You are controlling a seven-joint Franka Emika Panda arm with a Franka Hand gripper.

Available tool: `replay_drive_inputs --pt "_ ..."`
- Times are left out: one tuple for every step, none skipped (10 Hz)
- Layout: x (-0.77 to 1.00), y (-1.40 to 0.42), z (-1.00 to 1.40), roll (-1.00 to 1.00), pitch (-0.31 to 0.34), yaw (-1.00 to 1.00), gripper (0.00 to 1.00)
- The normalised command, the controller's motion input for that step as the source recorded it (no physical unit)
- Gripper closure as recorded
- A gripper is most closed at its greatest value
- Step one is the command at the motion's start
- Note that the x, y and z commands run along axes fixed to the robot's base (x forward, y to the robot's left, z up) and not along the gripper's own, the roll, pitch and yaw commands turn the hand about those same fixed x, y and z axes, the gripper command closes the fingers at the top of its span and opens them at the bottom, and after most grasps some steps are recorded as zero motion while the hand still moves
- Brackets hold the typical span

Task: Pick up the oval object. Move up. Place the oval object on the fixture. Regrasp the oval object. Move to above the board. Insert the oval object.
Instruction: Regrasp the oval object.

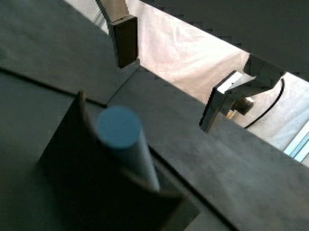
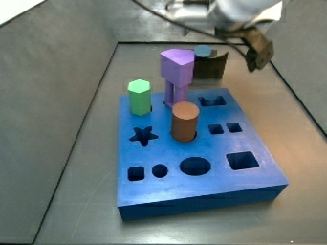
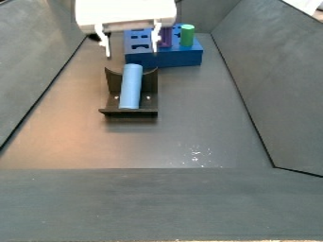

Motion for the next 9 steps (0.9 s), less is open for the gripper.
replay_drive_inputs --pt "0.10 0.04 -1.00 0.07 -0.131 0.00 0.00" --pt "0.10 0.02 -0.84 0.08 -0.099 -0.04 0.00" --pt "0.09 0.01 -0.68 0.08 -0.072 -0.06 0.00" --pt "0.09 0.01 -0.48 0.08 -0.034 -0.07 0.00" --pt "0.08 0.01 -0.39 0.07 -0.019 -0.06 0.00" --pt "0.03 0.00 -0.20 0.05 0.015 -0.04 0.00" --pt "0.01 0.00 -0.18 0.04 0.015 -0.03 0.00" --pt "0.01 0.00 -0.18 0.04 0.016 -0.02 0.00" --pt "0.01 0.00 -0.18 0.04 0.016 -0.02 0.00"
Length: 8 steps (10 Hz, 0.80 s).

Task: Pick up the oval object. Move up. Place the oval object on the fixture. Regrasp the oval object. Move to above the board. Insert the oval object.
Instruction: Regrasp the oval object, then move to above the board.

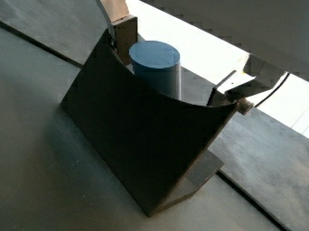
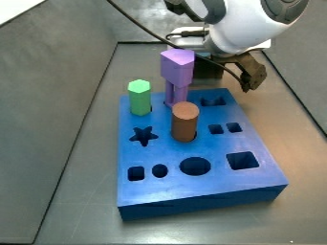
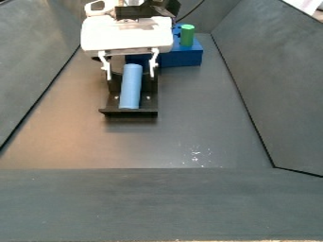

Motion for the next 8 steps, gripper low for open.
replay_drive_inputs --pt "0.01 0.00 -0.18 0.04 0.016 -0.02 0.00" --pt "0.01 0.00 -0.18 0.05 0.016 -0.01 0.00" --pt "0.00 0.00 0.00 0.00 0.000 0.00 1.00" --pt "0.04 0.14 1.00 -0.44 -0.025 -0.22 1.00" --pt "0.04 0.14 1.00 -0.44 -0.018 -0.23 1.00" --pt "0.03 0.14 1.00 -0.41 -0.002 -0.19 1.00" --pt "0.01 0.14 1.00 -0.30 0.014 -0.14 1.00" --pt "0.01 0.13 1.00 -0.25 0.027 -0.12 1.00"
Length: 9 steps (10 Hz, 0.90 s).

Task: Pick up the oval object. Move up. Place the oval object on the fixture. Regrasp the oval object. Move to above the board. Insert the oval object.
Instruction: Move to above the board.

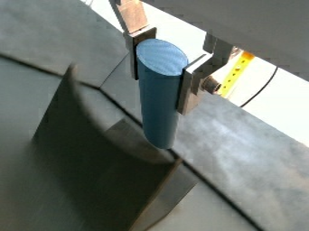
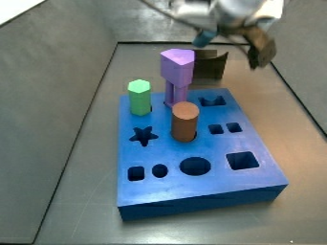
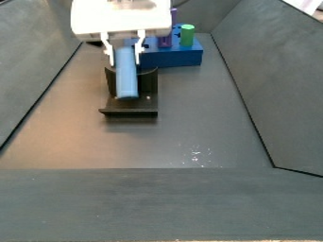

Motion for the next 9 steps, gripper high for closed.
replay_drive_inputs --pt "0.01 0.13 1.00 -0.17 0.058 -0.08 1.00" --pt "0.01 0.13 1.00 -0.15 0.065 -0.06 1.00" --pt "0.00 0.12 1.00 -0.11 0.081 -0.03 1.00" --pt "0.00 0.12 1.00 -0.08 0.088 -0.02 1.00" --pt "0.00 0.11 1.00 -0.07 0.096 0.00 1.00" --pt "0.00 0.11 1.00 -0.06 0.101 0.02 1.00" --pt "0.00 0.10 1.00 -0.06 0.096 0.03 1.00" --pt "0.00 0.09 1.00 -0.06 0.097 0.04 1.00" --pt "0.00 0.08 1.00 -0.06 0.095 0.05 1.00"
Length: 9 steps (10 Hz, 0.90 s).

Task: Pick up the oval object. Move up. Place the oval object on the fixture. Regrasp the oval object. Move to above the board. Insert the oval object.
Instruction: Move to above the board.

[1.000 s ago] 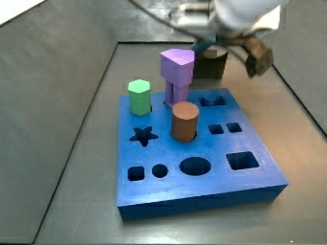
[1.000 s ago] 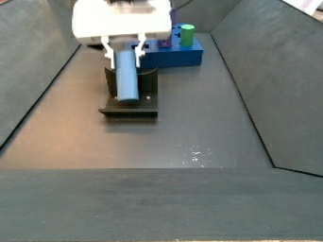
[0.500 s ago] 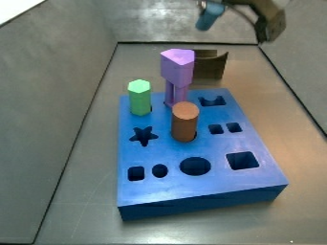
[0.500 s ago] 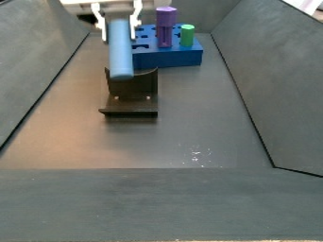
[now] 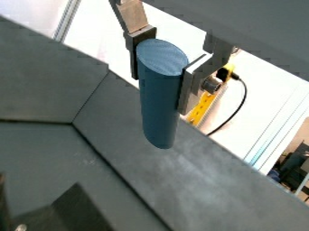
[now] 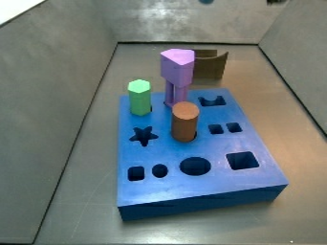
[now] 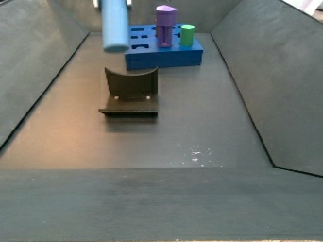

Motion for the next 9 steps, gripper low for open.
replay_drive_inputs --pt "0.00 0.08 1.00 -0.06 0.100 0.06 1.00" --pt "0.01 0.07 1.00 -0.06 0.102 0.06 1.00" --pt "0.01 0.06 1.00 -0.05 0.107 0.06 1.00" --pt "0.02 0.05 1.00 -0.06 0.111 0.07 1.00" --pt "0.03 0.03 0.93 -0.06 0.113 0.07 1.00" --pt "0.03 0.02 0.81 -0.06 0.112 0.07 1.00" --pt "0.03 0.00 0.59 -0.06 0.111 0.08 1.00" --pt "0.02 -0.01 0.38 -0.06 0.112 0.08 1.00" --pt "0.02 -0.01 0.21 -0.06 0.114 0.08 1.00"
